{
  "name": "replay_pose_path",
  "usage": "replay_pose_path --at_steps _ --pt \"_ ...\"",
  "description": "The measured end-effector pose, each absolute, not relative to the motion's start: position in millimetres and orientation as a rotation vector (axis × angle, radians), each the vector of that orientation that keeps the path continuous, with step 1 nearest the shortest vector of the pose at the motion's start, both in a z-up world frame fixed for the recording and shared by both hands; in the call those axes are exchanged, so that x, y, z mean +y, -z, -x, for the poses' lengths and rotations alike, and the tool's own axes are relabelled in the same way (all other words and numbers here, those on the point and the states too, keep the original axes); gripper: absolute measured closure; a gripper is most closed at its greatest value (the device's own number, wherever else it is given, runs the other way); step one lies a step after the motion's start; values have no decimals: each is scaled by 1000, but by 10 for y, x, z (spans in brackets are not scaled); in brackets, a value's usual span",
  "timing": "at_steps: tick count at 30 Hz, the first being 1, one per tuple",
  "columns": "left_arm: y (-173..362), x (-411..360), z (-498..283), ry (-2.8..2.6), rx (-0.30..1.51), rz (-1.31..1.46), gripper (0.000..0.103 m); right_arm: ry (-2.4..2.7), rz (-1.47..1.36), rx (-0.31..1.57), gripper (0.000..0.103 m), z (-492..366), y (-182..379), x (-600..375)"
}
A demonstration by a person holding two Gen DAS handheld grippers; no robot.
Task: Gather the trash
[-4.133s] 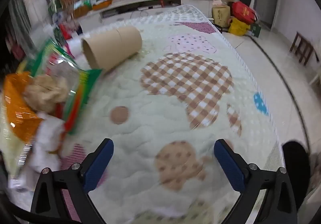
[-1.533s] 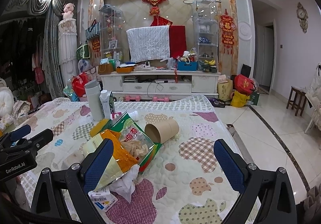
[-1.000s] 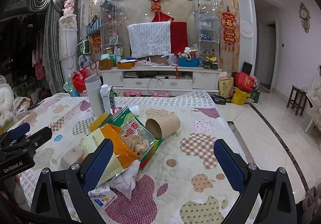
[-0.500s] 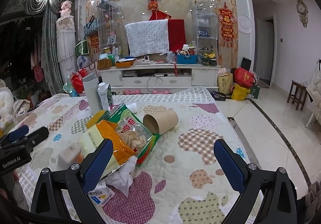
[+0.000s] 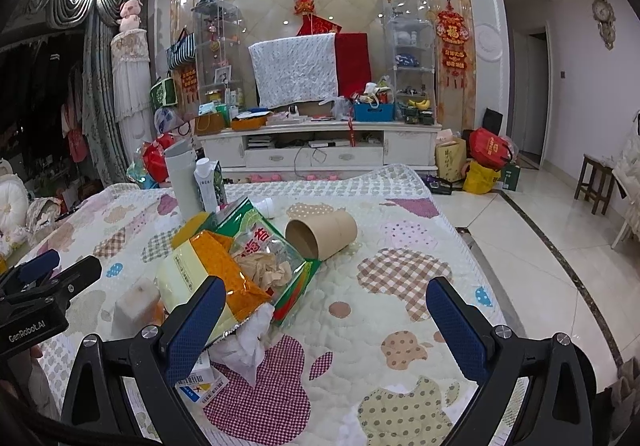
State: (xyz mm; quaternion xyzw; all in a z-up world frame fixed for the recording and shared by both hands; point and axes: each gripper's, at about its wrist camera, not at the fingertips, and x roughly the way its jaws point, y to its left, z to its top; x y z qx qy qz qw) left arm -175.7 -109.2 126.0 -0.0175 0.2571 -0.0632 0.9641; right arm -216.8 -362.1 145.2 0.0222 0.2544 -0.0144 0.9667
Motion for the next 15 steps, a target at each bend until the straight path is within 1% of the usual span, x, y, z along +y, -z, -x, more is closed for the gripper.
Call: replay_pose_path --at_steps 15 --pt "-1161 -1049 1695 101 548 32 5 -8 -20 565 3 2130 -1328 -3522"
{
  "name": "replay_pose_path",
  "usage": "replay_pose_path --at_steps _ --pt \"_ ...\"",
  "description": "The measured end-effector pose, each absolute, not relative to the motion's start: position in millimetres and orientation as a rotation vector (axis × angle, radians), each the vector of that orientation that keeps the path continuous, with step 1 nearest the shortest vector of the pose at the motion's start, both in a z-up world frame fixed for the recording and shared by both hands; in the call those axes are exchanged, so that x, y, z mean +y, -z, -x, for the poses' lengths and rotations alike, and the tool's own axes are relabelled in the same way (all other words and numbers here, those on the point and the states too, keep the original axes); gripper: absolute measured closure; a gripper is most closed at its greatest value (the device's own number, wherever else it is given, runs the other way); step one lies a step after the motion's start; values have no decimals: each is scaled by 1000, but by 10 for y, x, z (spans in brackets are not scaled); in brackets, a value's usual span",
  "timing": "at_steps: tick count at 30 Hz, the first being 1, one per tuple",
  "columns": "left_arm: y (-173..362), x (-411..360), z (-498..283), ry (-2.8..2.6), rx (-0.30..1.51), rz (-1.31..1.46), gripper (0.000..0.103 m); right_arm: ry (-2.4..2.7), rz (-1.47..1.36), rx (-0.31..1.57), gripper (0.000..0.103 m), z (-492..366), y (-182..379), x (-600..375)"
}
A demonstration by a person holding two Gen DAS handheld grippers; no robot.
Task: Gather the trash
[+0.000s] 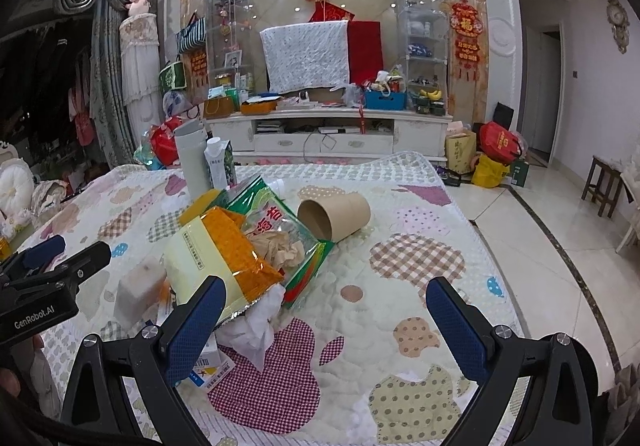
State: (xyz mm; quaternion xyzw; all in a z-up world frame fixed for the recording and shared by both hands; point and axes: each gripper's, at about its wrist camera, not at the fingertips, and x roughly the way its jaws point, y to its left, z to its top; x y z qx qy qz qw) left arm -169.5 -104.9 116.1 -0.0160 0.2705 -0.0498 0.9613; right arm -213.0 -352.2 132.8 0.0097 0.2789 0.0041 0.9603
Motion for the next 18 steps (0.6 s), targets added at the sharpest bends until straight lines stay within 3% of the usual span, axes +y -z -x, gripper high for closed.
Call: replay_pose_path --at_steps 18 --pt "-1059 -956 1659 89 569 49 5 -69 -7 623 3 2081 -1206 -3405"
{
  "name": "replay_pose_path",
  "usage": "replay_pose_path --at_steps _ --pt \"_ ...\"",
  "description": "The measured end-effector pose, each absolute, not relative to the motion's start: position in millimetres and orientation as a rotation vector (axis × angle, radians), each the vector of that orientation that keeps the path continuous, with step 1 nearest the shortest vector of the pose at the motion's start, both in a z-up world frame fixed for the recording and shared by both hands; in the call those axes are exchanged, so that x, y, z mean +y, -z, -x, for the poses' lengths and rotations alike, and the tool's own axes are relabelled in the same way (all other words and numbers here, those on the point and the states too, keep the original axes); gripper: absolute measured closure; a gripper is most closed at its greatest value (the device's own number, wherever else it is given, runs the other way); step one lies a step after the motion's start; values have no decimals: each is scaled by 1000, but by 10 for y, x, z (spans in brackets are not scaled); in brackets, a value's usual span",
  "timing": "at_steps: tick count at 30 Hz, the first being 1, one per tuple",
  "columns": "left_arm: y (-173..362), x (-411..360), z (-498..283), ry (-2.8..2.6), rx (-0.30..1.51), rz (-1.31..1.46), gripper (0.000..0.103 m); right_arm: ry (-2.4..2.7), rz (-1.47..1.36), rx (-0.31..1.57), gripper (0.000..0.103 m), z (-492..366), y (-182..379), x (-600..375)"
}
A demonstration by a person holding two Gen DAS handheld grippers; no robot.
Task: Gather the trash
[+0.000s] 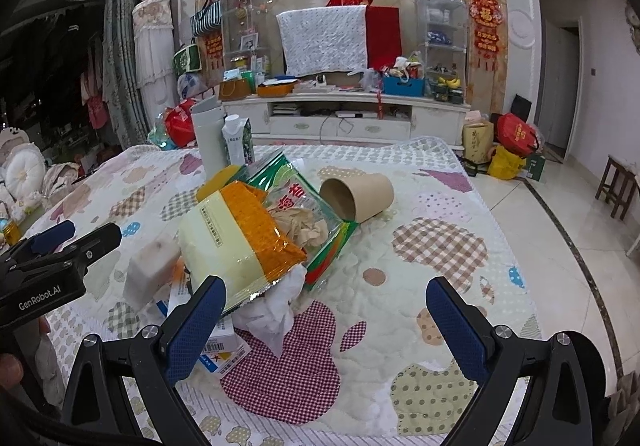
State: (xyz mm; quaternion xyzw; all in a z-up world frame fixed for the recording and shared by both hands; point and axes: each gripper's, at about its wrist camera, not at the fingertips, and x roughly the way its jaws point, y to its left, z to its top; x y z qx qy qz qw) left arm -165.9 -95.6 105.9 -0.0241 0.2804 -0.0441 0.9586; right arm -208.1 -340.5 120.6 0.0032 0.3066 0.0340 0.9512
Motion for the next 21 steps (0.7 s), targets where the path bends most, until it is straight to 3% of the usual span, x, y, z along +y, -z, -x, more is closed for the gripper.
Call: replay_pose_path --at_steps 12,21 --pt "-931 -657 1668 150 655 36 5 -137 -77 792 4 1929 -1005 -3543" --pt "-693 -406 1590 231 767 60 5 -305 -101 780 3 1712 -1175 -3369"
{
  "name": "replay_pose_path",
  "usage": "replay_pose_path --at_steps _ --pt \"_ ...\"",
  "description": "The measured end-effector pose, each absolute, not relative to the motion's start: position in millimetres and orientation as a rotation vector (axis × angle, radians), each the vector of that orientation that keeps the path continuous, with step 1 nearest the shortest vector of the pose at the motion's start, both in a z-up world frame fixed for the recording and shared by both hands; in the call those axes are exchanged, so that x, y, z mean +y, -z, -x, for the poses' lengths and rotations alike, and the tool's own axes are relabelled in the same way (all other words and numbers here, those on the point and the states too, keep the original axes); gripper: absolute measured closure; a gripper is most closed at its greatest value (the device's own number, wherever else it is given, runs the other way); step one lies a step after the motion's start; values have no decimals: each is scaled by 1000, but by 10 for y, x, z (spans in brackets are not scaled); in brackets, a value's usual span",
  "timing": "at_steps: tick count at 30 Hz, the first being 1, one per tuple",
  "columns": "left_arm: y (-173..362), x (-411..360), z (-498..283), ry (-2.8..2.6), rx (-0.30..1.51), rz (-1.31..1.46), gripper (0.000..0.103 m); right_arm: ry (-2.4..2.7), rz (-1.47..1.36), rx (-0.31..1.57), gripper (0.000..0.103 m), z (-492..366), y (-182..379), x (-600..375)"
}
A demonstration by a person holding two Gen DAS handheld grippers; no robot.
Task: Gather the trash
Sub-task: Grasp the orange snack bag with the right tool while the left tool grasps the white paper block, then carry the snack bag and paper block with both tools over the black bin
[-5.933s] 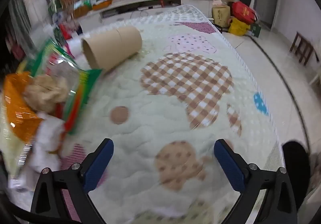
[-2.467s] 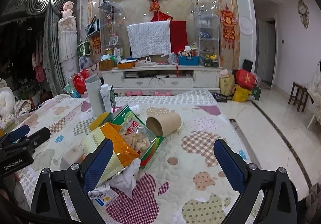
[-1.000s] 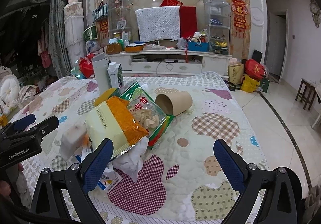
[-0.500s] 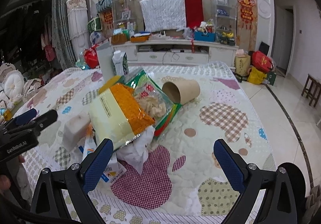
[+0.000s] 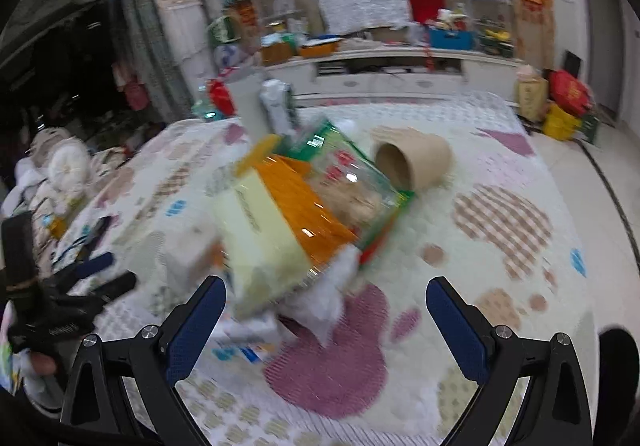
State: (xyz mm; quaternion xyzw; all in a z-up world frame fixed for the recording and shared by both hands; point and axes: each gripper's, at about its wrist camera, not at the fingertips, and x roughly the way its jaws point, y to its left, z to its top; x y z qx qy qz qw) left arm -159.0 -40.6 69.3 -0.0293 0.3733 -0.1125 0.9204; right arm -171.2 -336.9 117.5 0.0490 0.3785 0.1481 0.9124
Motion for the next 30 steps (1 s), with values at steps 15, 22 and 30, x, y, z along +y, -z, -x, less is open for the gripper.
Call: replay_pose_path --at_steps 15,22,30 --pt "-532 -935 1371 406 734 -207 5 -375 160 824 3 1007 -1084 -2823" --pt "-490 -815 1139 432 778 -122 49 -399 174 846 41 978 -932 -2760" --pt "-662 -578 1167 458 815 51 67 -405 67 761 51 1212 -1153 -2994"
